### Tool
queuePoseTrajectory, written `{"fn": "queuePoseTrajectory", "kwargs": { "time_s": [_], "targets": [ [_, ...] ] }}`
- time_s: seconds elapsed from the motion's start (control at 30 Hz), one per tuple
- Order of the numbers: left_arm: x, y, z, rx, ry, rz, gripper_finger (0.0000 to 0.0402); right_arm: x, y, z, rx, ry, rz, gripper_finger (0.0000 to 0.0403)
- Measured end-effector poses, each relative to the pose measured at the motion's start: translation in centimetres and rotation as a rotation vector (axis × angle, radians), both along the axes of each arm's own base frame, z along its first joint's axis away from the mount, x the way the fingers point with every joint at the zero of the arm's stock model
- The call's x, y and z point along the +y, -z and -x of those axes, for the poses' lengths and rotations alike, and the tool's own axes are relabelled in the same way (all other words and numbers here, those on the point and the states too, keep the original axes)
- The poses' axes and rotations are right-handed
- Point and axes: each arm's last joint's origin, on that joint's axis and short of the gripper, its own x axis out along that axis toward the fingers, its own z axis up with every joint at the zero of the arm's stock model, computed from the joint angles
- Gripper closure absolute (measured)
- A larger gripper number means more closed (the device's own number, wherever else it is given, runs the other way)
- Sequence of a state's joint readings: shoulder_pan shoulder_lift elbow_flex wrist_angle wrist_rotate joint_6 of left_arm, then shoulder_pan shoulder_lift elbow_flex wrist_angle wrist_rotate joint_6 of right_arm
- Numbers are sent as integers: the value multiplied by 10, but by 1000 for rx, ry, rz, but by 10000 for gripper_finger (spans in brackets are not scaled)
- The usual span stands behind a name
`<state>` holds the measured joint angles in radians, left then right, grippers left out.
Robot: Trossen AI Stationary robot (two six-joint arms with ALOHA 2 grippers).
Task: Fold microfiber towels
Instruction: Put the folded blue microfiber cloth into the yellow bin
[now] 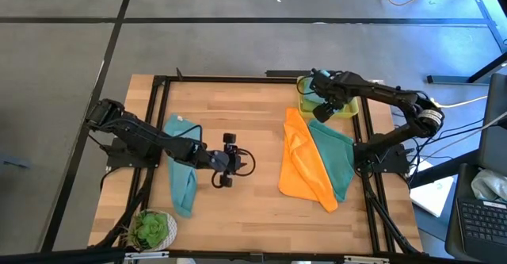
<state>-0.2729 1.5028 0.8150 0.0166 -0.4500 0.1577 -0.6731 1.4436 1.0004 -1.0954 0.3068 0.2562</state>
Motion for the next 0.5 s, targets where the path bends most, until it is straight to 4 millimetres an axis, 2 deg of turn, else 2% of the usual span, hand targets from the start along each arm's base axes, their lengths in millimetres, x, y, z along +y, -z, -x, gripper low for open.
{"fn": "queuePoseTrajectory", "kwargs": {
  "time_s": [0.1, 0.27, 0.5],
  "targets": [
    [0, 0, 0, 2, 6, -7, 252, 1, 5, -1, -22, -5, 3, 180],
    [0, 1, 0, 10, 7, -10, 252, 0, 14, 5, 56, 9, 67, 180],
    [0, 1, 0, 10, 6, -11, 252, -4, 34, 4, -35, -1, 93, 180]
  ]
}}
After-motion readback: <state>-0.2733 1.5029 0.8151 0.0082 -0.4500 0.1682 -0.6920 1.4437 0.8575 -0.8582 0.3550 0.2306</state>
